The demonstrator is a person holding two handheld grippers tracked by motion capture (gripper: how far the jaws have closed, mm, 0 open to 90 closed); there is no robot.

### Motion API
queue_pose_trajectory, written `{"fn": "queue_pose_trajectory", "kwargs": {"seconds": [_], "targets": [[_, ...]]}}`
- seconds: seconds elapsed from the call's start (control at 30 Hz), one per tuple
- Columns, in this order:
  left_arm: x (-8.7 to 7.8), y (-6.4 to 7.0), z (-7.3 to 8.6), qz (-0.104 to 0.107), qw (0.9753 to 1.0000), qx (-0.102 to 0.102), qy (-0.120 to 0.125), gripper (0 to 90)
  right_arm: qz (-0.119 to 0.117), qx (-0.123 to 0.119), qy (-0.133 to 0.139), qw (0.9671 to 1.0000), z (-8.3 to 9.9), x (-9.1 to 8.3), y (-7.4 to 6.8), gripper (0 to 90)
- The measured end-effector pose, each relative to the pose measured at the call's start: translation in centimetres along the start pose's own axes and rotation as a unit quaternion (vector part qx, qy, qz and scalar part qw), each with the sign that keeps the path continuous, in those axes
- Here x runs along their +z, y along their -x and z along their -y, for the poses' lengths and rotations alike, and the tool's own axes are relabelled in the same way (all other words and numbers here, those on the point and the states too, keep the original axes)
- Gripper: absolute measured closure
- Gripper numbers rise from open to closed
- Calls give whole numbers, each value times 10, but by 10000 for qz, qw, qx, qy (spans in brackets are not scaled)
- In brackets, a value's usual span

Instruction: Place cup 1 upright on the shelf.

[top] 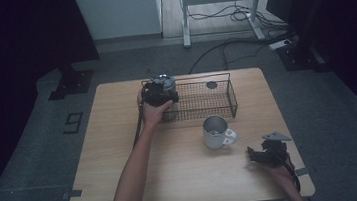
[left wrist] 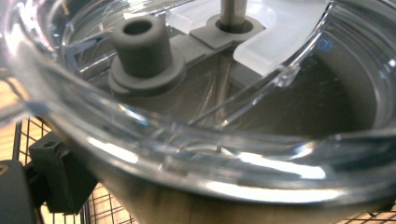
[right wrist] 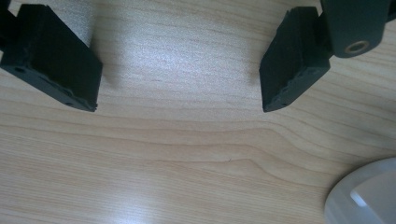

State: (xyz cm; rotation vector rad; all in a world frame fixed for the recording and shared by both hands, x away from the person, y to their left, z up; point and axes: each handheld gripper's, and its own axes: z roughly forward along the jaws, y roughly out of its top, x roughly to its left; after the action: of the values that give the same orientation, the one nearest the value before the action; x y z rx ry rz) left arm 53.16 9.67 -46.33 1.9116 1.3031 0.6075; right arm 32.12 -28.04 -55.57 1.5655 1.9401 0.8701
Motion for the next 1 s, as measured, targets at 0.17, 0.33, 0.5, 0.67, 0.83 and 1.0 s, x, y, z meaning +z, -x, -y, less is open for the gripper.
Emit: {"fn": "queue_pose_trajectory", "kwargs": {"seconds": [0.17, 0.33, 0.5, 0.67, 0.83, 1.0], "targets": [[0, 1, 2, -8, 10000, 22, 30, 39, 0, -1, 0, 10000, 0, 0, 0, 127], [-2, 0, 6, 38, 10000, 53, 43, 38, 0, -1, 0, 10000, 0, 0, 0, 126], [-5, -3, 9, 103, 9999, 34, 35, 37, 1, -1, 0, 10000, 0, 0, 0, 127], [-7, -4, 10, 151, 9999, -2, 4, 36, 2, -2, -1, 10000, 0, 0, 0, 127], [-7, -3, 10, 145, 9999, -27, 30, 32, 2, -2, 0, 10000, 0, 0, 0, 127], [-15, -3, 7, 197, 9996, -1, 226, 15, 2, -1, -1, 10000, 0, 0, 0, 127]]}}
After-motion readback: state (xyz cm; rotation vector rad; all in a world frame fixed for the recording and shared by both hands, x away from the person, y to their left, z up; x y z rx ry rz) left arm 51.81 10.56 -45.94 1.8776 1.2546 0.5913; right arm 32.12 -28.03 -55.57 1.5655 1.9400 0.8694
